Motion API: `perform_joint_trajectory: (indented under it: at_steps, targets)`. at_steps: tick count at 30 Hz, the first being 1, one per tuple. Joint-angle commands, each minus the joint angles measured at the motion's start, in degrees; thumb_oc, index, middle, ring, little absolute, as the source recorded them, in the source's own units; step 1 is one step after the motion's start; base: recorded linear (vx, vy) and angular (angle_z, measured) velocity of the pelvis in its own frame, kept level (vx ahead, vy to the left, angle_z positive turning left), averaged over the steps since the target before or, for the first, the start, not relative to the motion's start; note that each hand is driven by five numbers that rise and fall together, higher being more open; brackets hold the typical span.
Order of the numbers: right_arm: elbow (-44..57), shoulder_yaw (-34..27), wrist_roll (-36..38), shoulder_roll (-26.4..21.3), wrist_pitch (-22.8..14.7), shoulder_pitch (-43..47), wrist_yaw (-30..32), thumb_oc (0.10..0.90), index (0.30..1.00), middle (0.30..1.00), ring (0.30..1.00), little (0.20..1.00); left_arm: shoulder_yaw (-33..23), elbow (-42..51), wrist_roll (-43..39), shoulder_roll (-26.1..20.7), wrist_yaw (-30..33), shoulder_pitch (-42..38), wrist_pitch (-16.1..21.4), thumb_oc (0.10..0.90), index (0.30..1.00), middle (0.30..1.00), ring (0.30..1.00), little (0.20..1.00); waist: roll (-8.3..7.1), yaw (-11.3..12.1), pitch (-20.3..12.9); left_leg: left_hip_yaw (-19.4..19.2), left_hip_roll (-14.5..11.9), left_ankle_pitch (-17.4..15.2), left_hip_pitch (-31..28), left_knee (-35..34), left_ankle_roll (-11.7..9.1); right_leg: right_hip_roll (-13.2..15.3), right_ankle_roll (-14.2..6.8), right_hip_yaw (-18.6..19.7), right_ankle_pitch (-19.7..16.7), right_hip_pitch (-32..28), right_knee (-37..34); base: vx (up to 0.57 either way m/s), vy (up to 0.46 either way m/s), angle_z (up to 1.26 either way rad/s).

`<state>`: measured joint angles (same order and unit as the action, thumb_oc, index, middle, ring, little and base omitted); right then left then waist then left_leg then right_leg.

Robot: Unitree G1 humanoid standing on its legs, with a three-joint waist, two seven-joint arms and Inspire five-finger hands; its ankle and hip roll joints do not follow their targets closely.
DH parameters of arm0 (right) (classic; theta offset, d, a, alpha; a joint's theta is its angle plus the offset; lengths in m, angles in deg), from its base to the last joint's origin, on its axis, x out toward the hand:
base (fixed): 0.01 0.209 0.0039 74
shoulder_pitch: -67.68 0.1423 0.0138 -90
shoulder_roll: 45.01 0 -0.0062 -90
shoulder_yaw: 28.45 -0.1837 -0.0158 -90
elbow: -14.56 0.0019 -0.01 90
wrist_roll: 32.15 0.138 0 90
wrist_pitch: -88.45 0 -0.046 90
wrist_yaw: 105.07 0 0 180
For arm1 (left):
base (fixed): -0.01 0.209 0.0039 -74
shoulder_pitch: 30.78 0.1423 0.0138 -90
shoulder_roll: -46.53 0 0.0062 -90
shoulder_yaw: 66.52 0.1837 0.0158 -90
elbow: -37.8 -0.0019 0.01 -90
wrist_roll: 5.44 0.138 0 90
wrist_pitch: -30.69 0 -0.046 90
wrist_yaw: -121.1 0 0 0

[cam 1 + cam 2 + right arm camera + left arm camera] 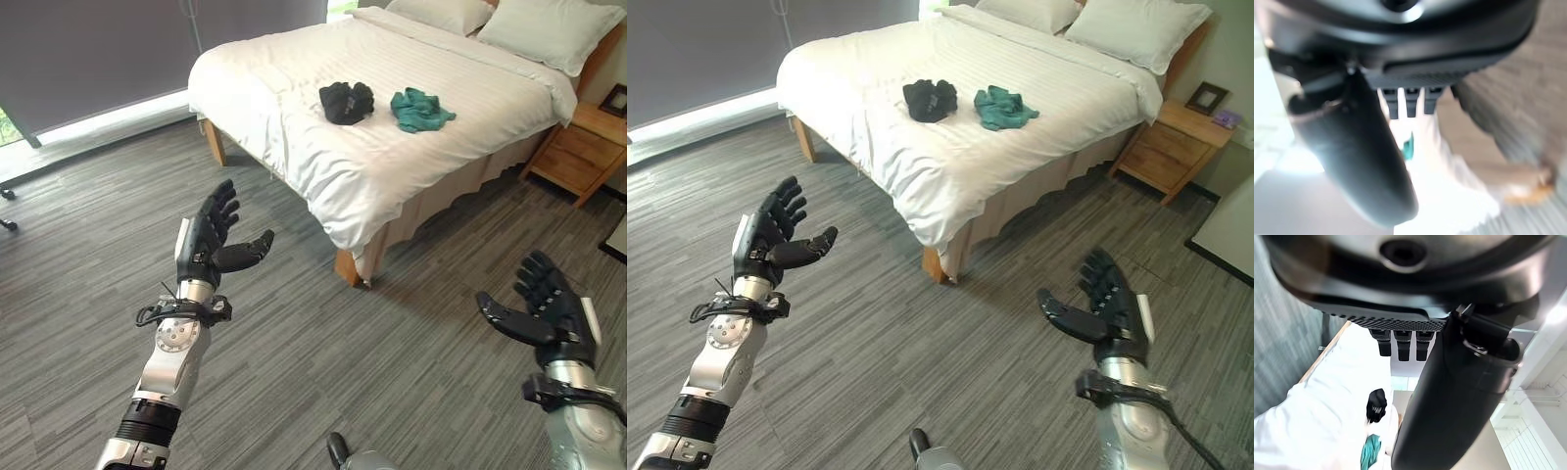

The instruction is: Pick up bed clothes into laundry basket.

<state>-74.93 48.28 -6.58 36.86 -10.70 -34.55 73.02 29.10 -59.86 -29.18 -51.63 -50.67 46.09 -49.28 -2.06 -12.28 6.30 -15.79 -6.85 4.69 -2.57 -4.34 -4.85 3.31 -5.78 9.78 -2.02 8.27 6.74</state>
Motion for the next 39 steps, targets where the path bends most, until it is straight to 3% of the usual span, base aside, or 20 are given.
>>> perform_joint_trajectory:
  at_steps: [1,3,11,17,25,29,30,31,32,33,36,39]
  targets:
    - [3.79,-0.86,1.83,-0.04,-5.92,4.08,-0.77,0.8,0.9,0.9,0.9,0.9,-3.64,8.22,3.15,-4.19,0.06,-2.63,7.68,0.8,0.9,0.9,0.9,0.9,-2.5,0.56,-1.04,-0.09,-0.47,-5.91,-3.37,-0.34,1.66,0.53,-6.6,1.84,0.38,-0.91,4.12,0.05,0.137,-0.24]
    - [3.32,0.25,2.21,0.43,-6.43,4.45,-0.89,0.8,0.9,0.9,0.9,0.9,-3.21,8.74,2.71,-3.45,0.05,-1.97,7.87,0.8,0.9,0.9,0.9,0.9,-3.06,1.39,-1.32,-0.7,0.43,-6.6,-3.61,-0.21,1.99,-0.47,-5.24,-0.22,0.74,-0.42,0.09,0.05,0.053,-0.16]
    - [1.97,-1.05,4.16,2.25,-6.64,2.14,-1.51,0.8,0.9,0.9,0.9,0.9,-4.91,8.59,1.26,0.4,-2.79,5.36,6.92,0.8,0.9,0.9,0.9,0.9,-3.04,2.71,-3.22,-0.73,0.92,-7.17,-5.03,-0.66,2.09,-0.18,-4.91,-0.4,0.35,-5.55,-5.95,0.05,0.009,-0.03]
    - [1.04,-1.13,3.24,2.16,-6.66,2.02,-1.46,0.8,0.9,0.9,0.9,0.9,-6.89,7.59,2.2,-0.69,-3.07,6.82,6.67,0.8,0.9,0.9,0.9,0.9,-2.25,2.6,-4.02,-0.78,1.03,-7.64,-6.53,-0.66,2.08,-0.38,-4.6,-0.53,0.89,-7.37,-6.63,0.04,0.014,-0.01]
    - [1.82,-2.34,3.49,0.39,-7.4,4.24,0.58,0.8,0.9,0.9,0.9,0.9,-11.75,5.82,4.24,-3.94,1.28,5.96,7.53,0.8,0.9,0.9,0.9,0.9,-1.6,2.6,-3.63,-1.07,1.44,-8.27,-7.14,-0.63,2.22,-0.75,-4.63,0.05,1.16,-7.68,-7.54,0.03,0.008,-0.03]
    - [3.61,-2.74,3.12,-0.86,-7.1,6.25,1.97,0.8,0.9,0.9,0.9,0.9,-11.33,5.97,3.17,-4.78,2.71,4.42,7.67,0.8,0.9,0.9,0.9,0.9,-0.44,2.56,-0.98,-1.61,2.56,-9.42,-5.63,0.71,3.79,0.14,-6.22,0.44,1.93,-2.35,1.49,-0.03,0.081,-0.09]
    - [4.3,-3.08,2.9,-0.67,-6.69,5.89,1.76,0.8,0.9,0.9,0.9,0.9,-10.42,6.07,3.24,-4.7,2.42,3.7,7.14,0.8,0.9,0.9,0.9,0.9,0.21,1.63,0.88,-1.31,3.59,-10.32,-5.78,1.04,5.13,0.04,-7.8,1.75,-2.29,3.95,14.14,0.0,0.127,-0.2]
    - [5.04,-3.11,2.69,-0.45,-6.68,5.53,1.47,0.8,0.9,0.9,0.9,0.9,-9.79,6.01,3.26,-4.5,2.25,3.44,7.03,0.8,0.9,0.9,0.9,0.9,0.54,0.76,2.12,-1.43,4.02,-10.95,-6.89,0.77,5.7,-0.22,-8.61,1.85,-5.3,7.08,20.3,0.0,0.127,-0.25]
    - [5.12,-3.12,2.68,-0.4,-6.64,5.58,1.47,0.8,0.9,0.9,0.9,0.9,-9.83,5.97,3.26,-4.53,2.25,3.35,7.05,0.8,0.9,0.9,0.9,0.9,0.44,0.9,2.08,-1.62,4.02,-10.62,-6.62,0.79,5.63,-0.31,-8.53,2.02,-5.67,7.47,20.37,0.13,0.172,-0.33]
    - [4.86,-2.88,2.08,-0.29,-6.65,5.29,1.44,0.8,0.9,0.9,0.9,0.9,-8.88,6.22,3.1,-3.97,1.86,2.87,7.04,0.8,0.9,0.9,0.9,0.9,1.92,-0.63,4.14,-1.91,3.88,-11.41,-9.03,-0.08,6.07,-1.67,-8.28,0.77,-4.07,12.42,28.92,0.22,0.13,-0.2]
    - [3.96,-3.0,1.63,-0.26,-6.71,4.65,1.63,0.8,0.9,0.9,0.9,0.9,-9.5,6.61,2.19,-3.08,1.45,3.08,7.42,0.8,0.9,0.9,0.9,0.9,2.68,-2.36,3.78,-2.72,5.21,-13.47,-13.0,-0.64,5.29,-0.42,-7.28,-4.28,-2.04,17.8,24.63,0.39,0.066,-0.16]
    - [4.02,-5.14,2.03,-1.11,-7.2,2.91,1.78,0.8,0.9,0.9,0.9,0.9,-8.51,6.13,0.24,-2.14,0.53,1.29,8.23,0.8,0.9,0.9,0.9,0.9,3.14,-6.48,2.54,-1.0,6.75,-16.73,-16.82,-0.66,3.64,-1.86,-6.83,-7.55,-1.52,18.5,8.65,0.5,-0.101,0.05]
